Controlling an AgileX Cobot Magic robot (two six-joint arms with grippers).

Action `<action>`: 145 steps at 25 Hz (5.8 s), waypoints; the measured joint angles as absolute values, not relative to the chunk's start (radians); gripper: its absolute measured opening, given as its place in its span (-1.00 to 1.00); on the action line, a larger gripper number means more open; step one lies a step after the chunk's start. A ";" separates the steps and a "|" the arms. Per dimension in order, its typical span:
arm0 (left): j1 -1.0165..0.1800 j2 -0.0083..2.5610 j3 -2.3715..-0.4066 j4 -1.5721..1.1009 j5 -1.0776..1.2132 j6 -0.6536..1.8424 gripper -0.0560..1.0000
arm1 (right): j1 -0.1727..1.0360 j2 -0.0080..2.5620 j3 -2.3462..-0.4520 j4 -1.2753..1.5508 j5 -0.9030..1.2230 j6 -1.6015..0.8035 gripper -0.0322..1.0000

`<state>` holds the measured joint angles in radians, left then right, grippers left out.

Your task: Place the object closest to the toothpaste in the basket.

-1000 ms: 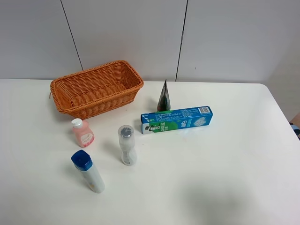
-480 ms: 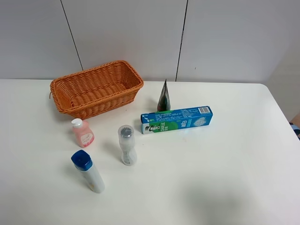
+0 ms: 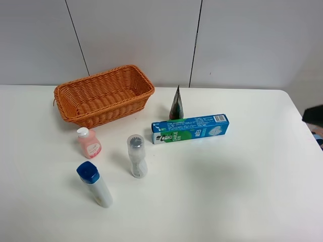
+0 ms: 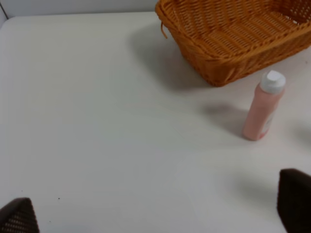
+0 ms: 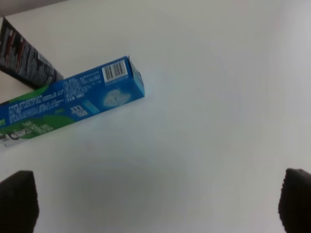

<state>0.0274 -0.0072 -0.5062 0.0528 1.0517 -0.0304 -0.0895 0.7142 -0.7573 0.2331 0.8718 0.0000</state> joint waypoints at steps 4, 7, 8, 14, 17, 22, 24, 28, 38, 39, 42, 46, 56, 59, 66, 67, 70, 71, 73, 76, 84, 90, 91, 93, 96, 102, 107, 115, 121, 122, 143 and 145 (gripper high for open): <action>0.027 -0.007 -0.506 0.053 1.052 -0.030 0.99 | -0.088 0.993 -0.910 0.238 0.840 -0.070 0.99; 0.027 -0.007 -0.506 0.053 1.052 -0.030 0.99 | -0.042 1.170 -1.024 0.235 0.814 -0.096 0.99; 0.027 -0.007 -0.506 0.053 1.052 -0.030 0.99 | -0.016 1.211 -1.065 0.231 0.809 -0.100 0.99; 0.027 -0.007 -0.506 0.053 1.052 -0.030 0.99 | 0.204 1.481 -1.285 0.201 0.787 -0.036 0.99; 0.027 -0.007 -0.506 0.053 1.052 -0.030 0.99 | 0.291 1.613 -1.358 0.156 0.770 0.041 0.99; 0.027 -0.007 -0.506 0.053 1.052 -0.030 0.99 | 0.387 1.814 -1.469 0.110 0.736 0.134 0.99; 0.027 -0.007 -0.506 0.053 1.052 -0.030 0.99 | 0.414 1.896 -1.522 0.108 0.733 0.170 0.99; 0.027 -0.007 -0.506 0.053 1.052 -0.030 0.99 | 0.454 2.040 -1.639 0.107 0.735 0.248 0.99; 0.027 -0.007 -0.506 0.053 1.052 -0.030 0.99 | 0.482 2.180 -1.739 0.049 0.814 0.406 0.99; 0.027 -0.007 -0.506 0.053 1.052 -0.030 0.99 | 0.482 2.180 -1.739 0.044 0.825 0.416 0.99; 0.027 -0.007 -0.506 0.053 1.052 -0.030 0.99 | 0.482 2.180 -1.740 0.019 0.845 0.435 0.99; 0.027 -0.007 -0.506 0.053 1.052 -0.030 0.99 | 0.482 2.188 -1.740 0.013 0.845 0.439 0.95; 0.027 -0.007 -0.506 0.053 1.052 -0.030 0.99 | 0.482 2.203 -1.740 0.067 0.785 0.439 -0.45; 0.027 -0.007 -0.506 0.053 1.052 -0.030 0.99 | 0.482 2.203 -1.743 0.053 0.777 0.439 -0.54; 0.027 -0.007 -0.506 0.053 1.052 -0.030 0.99 | 0.484 2.194 -1.748 -0.021 0.804 0.417 -0.54; 0.027 -0.007 -0.506 0.053 1.052 -0.030 0.99 | 0.484 2.187 -1.748 -0.021 0.807 0.406 -0.54; 0.027 -0.007 -0.506 0.053 1.052 -0.030 0.99 | 0.484 2.138 -1.747 -0.021 0.773 0.365 -0.54; 0.027 -0.007 -0.506 0.053 1.052 -0.030 0.99 | 0.484 2.112 -1.747 -0.021 0.745 0.341 -0.54; 0.027 -0.007 -0.506 0.053 1.052 -0.030 0.99 | 0.492 2.061 -1.747 -0.014 0.676 0.277 -0.55; 0.027 -0.007 -0.506 0.053 1.052 -0.030 0.99 | 0.521 2.006 -1.753 0.060 0.543 0.161 -0.56; 0.027 -0.007 -0.506 0.053 1.052 -0.030 0.99 | 0.625 2.145 -1.936 0.183 0.435 -0.025 -0.56; 0.027 -0.007 -0.506 0.053 1.052 -0.030 0.99 | 0.636 2.298 -2.014 0.185 0.417 -0.033 -0.54; 0.027 -0.007 -0.506 0.053 1.052 -0.030 0.99 | 0.636 2.309 -2.016 0.185 0.420 -0.035 -0.44; 0.027 -0.007 -0.506 0.053 1.052 -0.030 0.99 | 0.637 2.317 -2.018 0.184 0.421 -0.039 -0.05; 0.027 -0.007 -0.506 0.053 1.052 -0.030 0.99 | 0.646 2.310 -2.020 0.195 0.411 -0.032 0.68; 0.027 -0.007 -0.506 0.053 1.052 -0.030 0.99 | 0.652 2.166 -2.020 0.212 0.456 -0.022 0.95; 0.027 -0.007 -0.506 0.053 1.052 -0.030 0.99 | 0.649 1.930 -2.021 0.090 0.540 -0.014 0.96; 0.027 -0.007 -0.506 0.053 1.052 -0.030 0.99 | 0.541 1.590 -2.022 -0.074 0.801 0.039 0.96; 0.027 -0.007 -0.506 0.053 1.052 -0.030 0.99 | 0.403 1.360 -2.022 -0.123 0.963 0.044 0.96; 0.027 -0.007 -0.506 0.053 1.052 -0.030 0.99 | 0.378 1.332 -2.023 -0.133 0.988 0.046 0.96; 0.027 -0.007 -0.506 0.053 1.052 -0.030 0.99 | -0.008 0.215 -0.570 -0.124 1.001 0.136 0.96; 0.027 -0.007 -0.506 0.053 1.052 -0.030 0.99 | -0.008 0.133 -0.537 -0.123 1.015 0.137 0.96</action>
<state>0.0274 -0.0072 -0.5062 0.0528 1.0517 -0.0302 -0.0077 0.1329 -0.5371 -0.1234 1.0145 0.1368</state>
